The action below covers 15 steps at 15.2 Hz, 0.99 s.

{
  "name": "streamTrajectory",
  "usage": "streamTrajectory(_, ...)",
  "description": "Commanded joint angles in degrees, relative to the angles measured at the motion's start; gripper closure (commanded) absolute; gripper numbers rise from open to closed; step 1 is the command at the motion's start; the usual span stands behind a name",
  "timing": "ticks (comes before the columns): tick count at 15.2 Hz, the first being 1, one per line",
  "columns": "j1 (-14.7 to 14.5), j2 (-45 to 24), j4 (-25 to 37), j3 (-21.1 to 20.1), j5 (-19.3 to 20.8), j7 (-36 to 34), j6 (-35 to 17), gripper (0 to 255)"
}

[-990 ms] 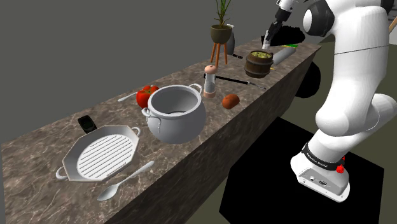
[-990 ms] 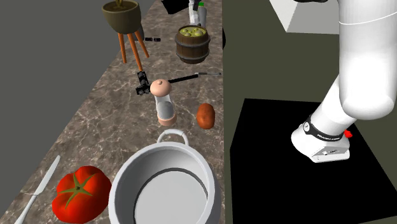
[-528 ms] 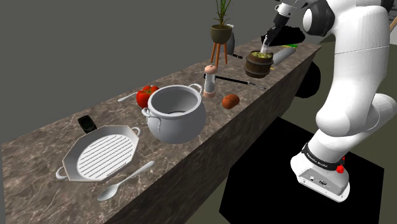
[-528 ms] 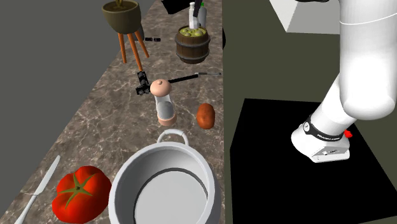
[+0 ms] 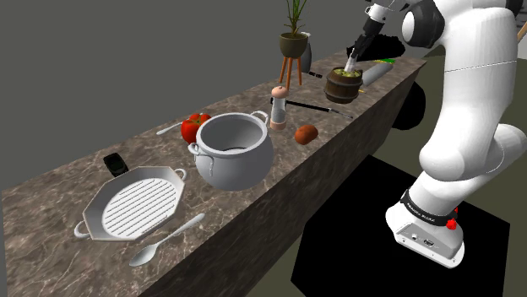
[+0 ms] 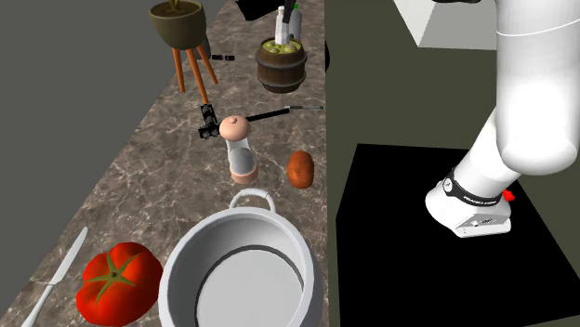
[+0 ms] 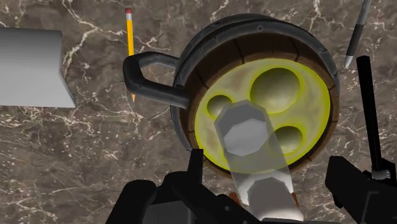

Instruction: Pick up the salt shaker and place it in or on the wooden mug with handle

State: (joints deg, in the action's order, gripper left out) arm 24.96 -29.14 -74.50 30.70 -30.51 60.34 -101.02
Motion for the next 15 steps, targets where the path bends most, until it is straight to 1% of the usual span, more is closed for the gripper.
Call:
streamTrajectory(1, 0.00, 0.00, 0.00, 0.00, 0.00, 0.00, 0.00, 0)
streamTrajectory(3, 0.00, 0.00, 0.00, 0.00, 0.00, 0.00, 0.00, 0)
streamTrajectory(7, 2.32, -0.03, 7.15, 0.41, 0.25, -1.06, 6.97, 0)
streamTrajectory(15, 2.33, -0.02, 7.15, 0.40, 0.25, -1.06, 6.97, 0)
